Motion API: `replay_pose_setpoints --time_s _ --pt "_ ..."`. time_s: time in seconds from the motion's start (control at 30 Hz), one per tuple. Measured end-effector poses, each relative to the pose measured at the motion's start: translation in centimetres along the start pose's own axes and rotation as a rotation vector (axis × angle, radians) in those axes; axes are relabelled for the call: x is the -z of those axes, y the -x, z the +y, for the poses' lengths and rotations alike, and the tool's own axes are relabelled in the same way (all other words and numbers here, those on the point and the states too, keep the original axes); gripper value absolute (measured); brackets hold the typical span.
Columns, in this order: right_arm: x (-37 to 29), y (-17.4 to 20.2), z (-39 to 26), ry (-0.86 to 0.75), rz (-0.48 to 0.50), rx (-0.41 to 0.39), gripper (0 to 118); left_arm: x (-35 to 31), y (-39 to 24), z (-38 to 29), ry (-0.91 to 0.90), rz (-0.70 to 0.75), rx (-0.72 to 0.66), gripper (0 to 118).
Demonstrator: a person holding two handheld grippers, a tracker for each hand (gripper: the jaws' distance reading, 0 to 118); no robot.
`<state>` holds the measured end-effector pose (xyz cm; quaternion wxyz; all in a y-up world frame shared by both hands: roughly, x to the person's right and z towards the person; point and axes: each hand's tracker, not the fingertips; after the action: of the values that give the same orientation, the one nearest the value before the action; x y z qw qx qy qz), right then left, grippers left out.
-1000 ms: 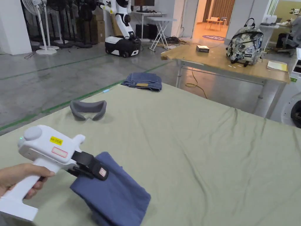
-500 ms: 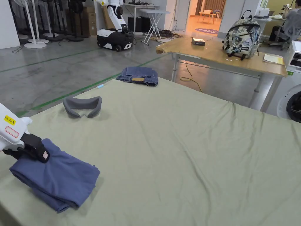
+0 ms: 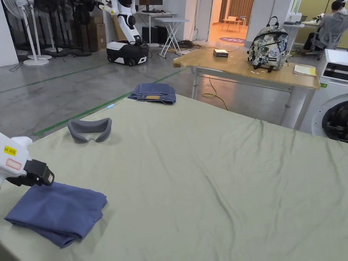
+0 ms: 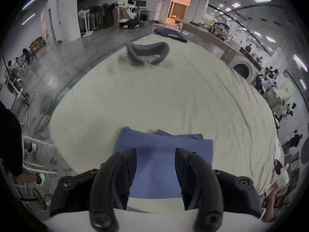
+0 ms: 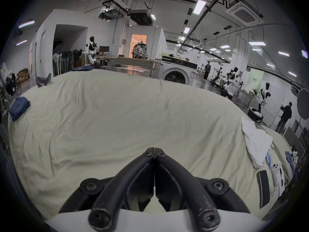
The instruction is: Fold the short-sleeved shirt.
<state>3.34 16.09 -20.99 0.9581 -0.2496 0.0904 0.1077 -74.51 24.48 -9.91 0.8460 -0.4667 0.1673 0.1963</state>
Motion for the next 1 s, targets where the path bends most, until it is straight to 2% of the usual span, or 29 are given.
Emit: replay_pose_setpoints --time_s 0.13,0.17,0.27,0.37,0.47,0.67,0.83,1.0 --pt "-0.2 -0.3 0.2 -0.018 0.009 0.012 0 1.9 -3.8 -3.1 -0.063 -0.078 0.019 46" --pt "-0.3 -0.5 0.3 -0.023 0.012 0.018 0 2.1 -5.0 -3.7 -0.111 -0.131 0.031 46" --pt "-0.4 -1.0 0.8 -0.039 0.012 0.035 0 2.4 -10.1 -6.1 -0.241 -0.150 0.101 42" --pt "-0.7 -1.5 1.3 -0.059 0.010 0.050 0 3.0 -16.1 -8.4 -0.317 -0.206 0.153 33" --pt "-1.0 -1.9 1.7 -0.076 0.013 0.066 0 3.3 -23.3 -11.2 -0.382 -0.201 0.220 13" --pt "-1.7 -2.8 1.9 -0.107 0.004 0.113 0 3.6 -35.2 -15.6 -0.493 -0.260 0.279 0" --pt "-2.1 -4.0 2.6 -0.153 -0.023 0.180 0 3.2 -42.0 -18.9 -0.606 -0.219 0.324 0" --pt "-2.2 -4.7 3.9 -0.193 -0.047 0.176 0 2.8 -46.2 -20.9 -0.628 -0.246 0.386 0"
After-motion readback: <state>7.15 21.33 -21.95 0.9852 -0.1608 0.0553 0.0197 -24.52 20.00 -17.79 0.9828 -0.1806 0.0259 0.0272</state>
